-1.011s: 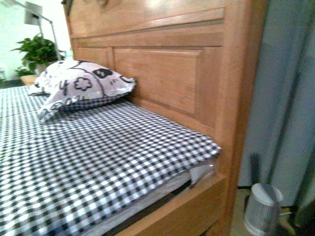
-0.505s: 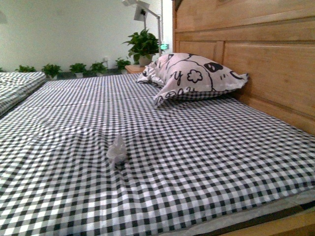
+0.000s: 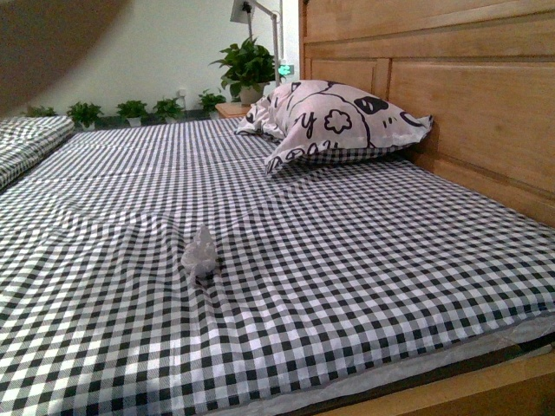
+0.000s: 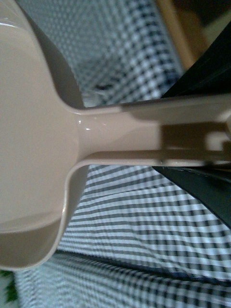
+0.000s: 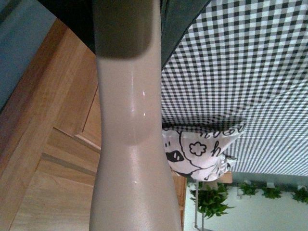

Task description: Clean up trash

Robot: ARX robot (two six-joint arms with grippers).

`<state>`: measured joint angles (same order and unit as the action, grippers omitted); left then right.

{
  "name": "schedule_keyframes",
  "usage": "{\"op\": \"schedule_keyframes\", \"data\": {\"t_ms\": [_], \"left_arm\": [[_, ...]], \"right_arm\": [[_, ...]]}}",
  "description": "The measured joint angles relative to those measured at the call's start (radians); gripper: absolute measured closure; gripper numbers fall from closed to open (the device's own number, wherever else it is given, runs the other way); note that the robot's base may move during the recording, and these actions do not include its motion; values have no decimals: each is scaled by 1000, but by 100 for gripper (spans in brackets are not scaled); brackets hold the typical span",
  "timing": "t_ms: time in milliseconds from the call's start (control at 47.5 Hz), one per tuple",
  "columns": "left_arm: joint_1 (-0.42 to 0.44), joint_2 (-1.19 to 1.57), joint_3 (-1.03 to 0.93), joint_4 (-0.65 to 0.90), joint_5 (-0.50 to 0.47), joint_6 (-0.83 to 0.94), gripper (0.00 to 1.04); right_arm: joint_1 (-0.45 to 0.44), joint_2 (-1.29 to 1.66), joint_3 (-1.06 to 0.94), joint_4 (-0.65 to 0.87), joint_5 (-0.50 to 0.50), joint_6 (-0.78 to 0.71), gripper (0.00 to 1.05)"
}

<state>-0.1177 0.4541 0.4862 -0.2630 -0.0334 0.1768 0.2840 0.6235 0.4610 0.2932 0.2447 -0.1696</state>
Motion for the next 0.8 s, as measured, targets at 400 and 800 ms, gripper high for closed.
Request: {"op": "schedule_keyframes", "data": {"t_ms": [400,800], "left_arm": [[188,444,66,34,265,335,77],[220,654,7,166,314,477,77]], "right_arm": [[0,-1,0,0,1,0,87],[0,-1,0,0,1,0,87]]}}
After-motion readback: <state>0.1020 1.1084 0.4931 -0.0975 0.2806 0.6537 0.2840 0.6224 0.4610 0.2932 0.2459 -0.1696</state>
